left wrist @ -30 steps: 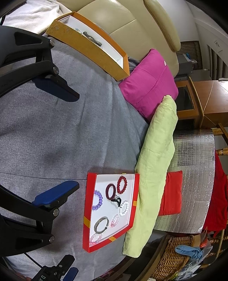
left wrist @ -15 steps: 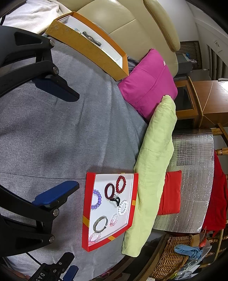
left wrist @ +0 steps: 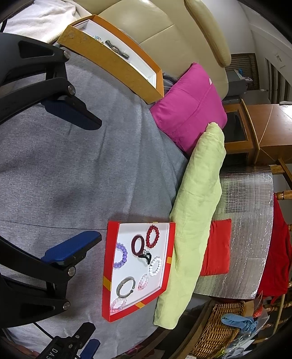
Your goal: Organize jewelry
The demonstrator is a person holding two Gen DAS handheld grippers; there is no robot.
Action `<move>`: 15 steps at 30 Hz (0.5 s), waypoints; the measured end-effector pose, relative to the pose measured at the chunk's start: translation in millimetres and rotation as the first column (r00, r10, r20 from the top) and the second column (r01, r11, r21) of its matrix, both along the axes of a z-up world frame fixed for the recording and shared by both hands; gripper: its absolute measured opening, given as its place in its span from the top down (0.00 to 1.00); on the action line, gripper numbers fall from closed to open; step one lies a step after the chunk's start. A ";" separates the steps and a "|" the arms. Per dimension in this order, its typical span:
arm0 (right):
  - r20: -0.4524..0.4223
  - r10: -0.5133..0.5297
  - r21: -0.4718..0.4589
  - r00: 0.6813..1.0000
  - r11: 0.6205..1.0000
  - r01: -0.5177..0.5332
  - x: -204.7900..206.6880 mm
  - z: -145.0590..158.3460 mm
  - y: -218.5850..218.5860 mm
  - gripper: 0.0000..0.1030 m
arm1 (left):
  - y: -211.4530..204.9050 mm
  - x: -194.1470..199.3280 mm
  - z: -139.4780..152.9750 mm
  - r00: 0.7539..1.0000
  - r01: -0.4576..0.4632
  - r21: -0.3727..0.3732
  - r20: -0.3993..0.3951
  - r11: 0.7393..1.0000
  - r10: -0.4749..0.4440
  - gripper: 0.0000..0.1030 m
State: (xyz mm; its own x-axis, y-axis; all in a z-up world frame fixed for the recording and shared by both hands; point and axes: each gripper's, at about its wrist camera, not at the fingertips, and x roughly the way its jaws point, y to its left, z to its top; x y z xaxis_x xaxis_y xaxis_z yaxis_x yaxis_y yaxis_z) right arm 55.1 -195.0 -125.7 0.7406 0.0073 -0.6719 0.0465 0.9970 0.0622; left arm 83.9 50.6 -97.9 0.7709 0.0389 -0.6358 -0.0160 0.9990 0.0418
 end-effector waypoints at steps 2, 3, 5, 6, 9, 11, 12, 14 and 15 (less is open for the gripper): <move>-0.004 0.000 0.007 1.000 1.000 0.000 2.3 -0.7 -1.0 0.33 | -0.3 1.3 -0.1 1.000 -0.002 -0.002 0.000 1.000 0.002 0.11; -0.006 0.000 0.009 1.000 1.000 0.000 3.2 -1.1 -1.4 0.33 | -0.5 1.9 -0.1 1.000 -0.001 -0.005 0.000 1.000 0.001 0.11; -0.010 0.002 0.010 1.000 1.000 -0.002 5.5 -2.1 -1.0 0.33 | -1.2 3.0 0.2 1.000 -0.002 -0.007 0.000 1.000 0.002 0.11; -0.012 0.003 0.009 1.000 1.000 -0.003 6.6 -2.6 -0.4 0.33 | -1.4 3.2 0.2 1.000 0.000 -0.009 0.000 1.000 0.000 0.11; -0.017 0.007 0.010 1.000 1.000 -0.007 8.8 -4.1 0.6 0.33 | -3.2 3.9 0.4 1.000 0.001 -0.012 0.002 1.000 -0.001 0.11; -0.021 0.010 0.016 1.000 1.000 -0.009 9.8 -5.0 0.4 0.33 | -4.5 4.4 0.8 1.000 0.005 -0.017 0.004 1.000 -0.005 0.11; -0.026 0.011 0.019 1.000 1.000 -0.011 10.1 -5.3 -0.4 0.33 | -5.1 4.6 1.2 1.000 0.003 -0.017 0.006 1.000 -0.003 0.11; -0.027 0.005 0.021 1.000 1.000 -0.004 10.2 -4.3 -5.6 0.33 | -7.2 5.1 2.3 1.000 0.006 -0.022 0.011 1.000 -0.006 0.11; -0.028 -0.010 0.019 1.000 1.000 0.010 10.6 -2.7 -12.7 0.33 | -8.7 5.9 2.9 1.000 0.007 -0.018 0.011 1.000 -0.007 0.11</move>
